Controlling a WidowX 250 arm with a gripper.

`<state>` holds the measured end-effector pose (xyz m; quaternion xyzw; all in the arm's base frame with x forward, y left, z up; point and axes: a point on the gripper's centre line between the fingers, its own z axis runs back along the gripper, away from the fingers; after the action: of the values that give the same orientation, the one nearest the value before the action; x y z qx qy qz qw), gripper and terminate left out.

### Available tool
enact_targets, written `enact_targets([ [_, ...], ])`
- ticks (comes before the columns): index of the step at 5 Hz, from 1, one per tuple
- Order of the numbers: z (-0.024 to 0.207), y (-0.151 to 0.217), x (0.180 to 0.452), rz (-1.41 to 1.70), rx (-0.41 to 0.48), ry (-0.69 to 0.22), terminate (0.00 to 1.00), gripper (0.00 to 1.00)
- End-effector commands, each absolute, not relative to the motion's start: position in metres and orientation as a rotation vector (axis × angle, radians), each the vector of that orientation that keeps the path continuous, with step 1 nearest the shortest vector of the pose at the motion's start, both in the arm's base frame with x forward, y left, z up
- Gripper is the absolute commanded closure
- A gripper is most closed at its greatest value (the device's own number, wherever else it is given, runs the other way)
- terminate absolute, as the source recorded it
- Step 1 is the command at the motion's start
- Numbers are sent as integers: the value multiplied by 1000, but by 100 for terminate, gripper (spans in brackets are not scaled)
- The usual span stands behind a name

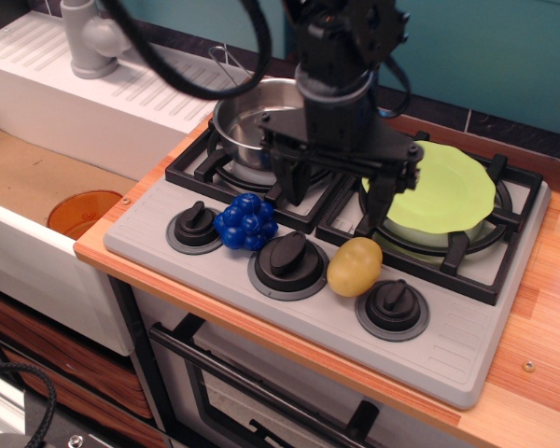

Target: Put potato on plate and blueberry in pot or pan on stove

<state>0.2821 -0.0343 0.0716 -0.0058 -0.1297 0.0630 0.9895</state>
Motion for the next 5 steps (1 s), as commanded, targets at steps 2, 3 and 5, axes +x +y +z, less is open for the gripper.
enact_targets([
  [2,52,-46,277,140,-9,-343,0,0],
  [3,49,-52,276,141,-4,-349,0,0],
  [5,48,-65,274,152,17,-359,0,0],
])
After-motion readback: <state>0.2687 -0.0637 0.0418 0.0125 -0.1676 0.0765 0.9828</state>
